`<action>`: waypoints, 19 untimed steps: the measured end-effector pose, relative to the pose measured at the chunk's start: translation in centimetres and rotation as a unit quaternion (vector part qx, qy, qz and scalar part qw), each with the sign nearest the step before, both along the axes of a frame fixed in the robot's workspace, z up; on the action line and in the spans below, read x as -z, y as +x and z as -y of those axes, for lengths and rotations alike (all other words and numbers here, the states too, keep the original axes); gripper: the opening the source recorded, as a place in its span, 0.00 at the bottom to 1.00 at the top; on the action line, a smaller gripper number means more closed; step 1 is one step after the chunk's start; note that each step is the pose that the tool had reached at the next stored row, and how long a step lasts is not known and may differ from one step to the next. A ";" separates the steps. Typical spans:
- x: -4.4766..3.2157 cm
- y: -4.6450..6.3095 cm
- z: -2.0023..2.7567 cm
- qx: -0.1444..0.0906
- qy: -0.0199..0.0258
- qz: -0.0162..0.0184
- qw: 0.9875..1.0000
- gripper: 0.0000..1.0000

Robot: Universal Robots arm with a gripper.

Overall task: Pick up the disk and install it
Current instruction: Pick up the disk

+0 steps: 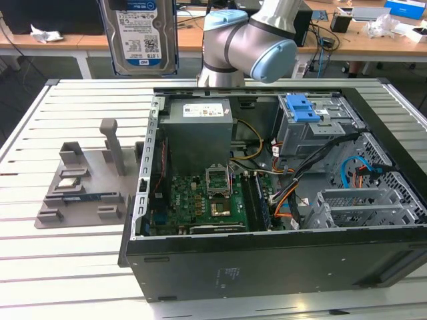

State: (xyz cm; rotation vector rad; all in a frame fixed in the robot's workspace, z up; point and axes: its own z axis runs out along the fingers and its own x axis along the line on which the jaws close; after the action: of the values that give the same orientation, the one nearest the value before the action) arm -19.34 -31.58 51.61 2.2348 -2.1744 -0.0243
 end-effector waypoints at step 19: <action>0.02 0.8 0.82 0.000 0.000 0.000 1.000 0.36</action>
State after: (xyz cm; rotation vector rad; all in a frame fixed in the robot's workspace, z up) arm -18.55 -32.40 51.59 2.2346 -2.1743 -0.0244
